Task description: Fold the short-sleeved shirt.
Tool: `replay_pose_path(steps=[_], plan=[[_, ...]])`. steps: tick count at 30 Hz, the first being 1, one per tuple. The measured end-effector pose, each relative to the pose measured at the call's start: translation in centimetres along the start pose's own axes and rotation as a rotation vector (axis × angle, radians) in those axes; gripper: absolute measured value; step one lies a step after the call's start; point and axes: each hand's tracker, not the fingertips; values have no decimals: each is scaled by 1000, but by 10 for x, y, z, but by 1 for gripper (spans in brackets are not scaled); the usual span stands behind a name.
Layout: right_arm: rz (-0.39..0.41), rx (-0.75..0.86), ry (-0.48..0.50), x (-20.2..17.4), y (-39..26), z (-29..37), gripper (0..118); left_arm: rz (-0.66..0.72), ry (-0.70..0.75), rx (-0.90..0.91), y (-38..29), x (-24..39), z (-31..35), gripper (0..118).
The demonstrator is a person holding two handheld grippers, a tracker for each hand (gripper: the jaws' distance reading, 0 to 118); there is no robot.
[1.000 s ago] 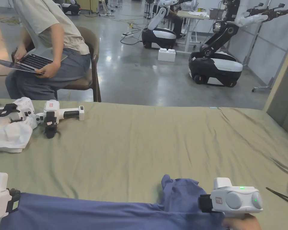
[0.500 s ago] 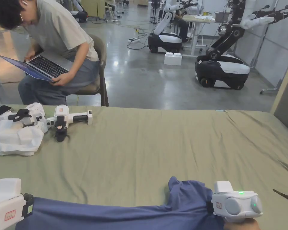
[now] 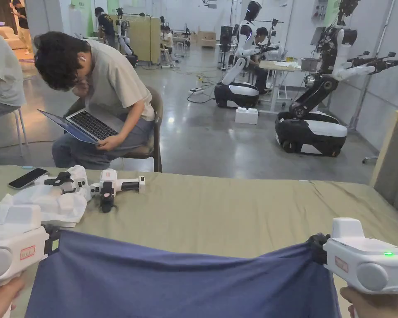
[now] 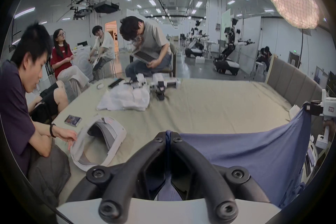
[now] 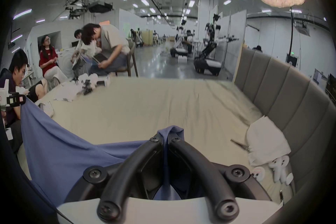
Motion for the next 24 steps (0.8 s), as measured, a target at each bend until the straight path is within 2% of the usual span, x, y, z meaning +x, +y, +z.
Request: replay_pose_path(steps=[6,12,18,24], plan=[[3,146,-26,4,65,60,1,6,-3,102,58,-10,42,0],[19,235,-46,3,132,91,1,16,14,166,121,-16,59,0],[44,295,-84,0,201,93,1,-17,32,207,189,-11,52,0],[34,298,-122,11,270,68,1,-10,39,230,252,-8,39,0]])
